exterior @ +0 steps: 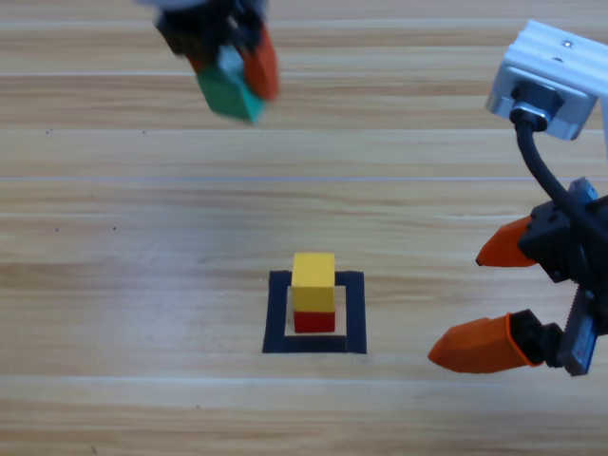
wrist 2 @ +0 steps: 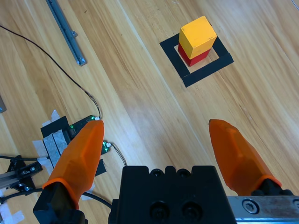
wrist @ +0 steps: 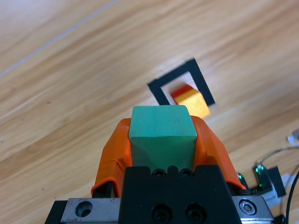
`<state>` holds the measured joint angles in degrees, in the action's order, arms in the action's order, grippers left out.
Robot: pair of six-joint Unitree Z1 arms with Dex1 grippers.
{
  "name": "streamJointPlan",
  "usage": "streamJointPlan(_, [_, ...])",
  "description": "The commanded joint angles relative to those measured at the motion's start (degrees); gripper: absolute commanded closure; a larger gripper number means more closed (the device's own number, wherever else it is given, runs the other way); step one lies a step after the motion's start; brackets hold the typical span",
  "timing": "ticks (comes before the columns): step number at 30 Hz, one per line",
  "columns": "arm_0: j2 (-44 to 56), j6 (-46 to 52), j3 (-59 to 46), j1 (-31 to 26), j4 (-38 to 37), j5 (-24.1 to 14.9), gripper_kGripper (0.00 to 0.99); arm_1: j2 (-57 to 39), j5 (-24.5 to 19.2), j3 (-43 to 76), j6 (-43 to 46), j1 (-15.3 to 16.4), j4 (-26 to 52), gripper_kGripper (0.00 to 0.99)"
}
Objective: Stack the blocks in the rectangular block: red at the bottom, yellow in the middle, green on top
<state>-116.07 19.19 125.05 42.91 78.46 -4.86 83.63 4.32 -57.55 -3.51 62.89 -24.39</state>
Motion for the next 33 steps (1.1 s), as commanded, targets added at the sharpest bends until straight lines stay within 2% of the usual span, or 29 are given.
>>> streamJointPlan(1, [-4.25,3.13,-2.71,6.13,-0.06,0.29,0.990,-1.10,-0.63,2.00,-0.18,1.10,0.92,0.000])
streamJointPlan(10, [-9.52,26.77,-4.38,7.18,0.55,-4.99,0.990,-2.42,-0.36,2.44,-0.45,1.10,0.92,0.000])
streamJointPlan(15, [-11.19,35.74,-5.17,9.38,0.99,-6.13,0.990,-2.77,0.08,2.53,-0.18,1.10,0.92,0.000])
streamJointPlan(33, [-12.78,38.11,-4.29,11.14,1.17,-4.11,0.990,-3.65,0.78,2.97,0.61,1.10,0.92,0.000])
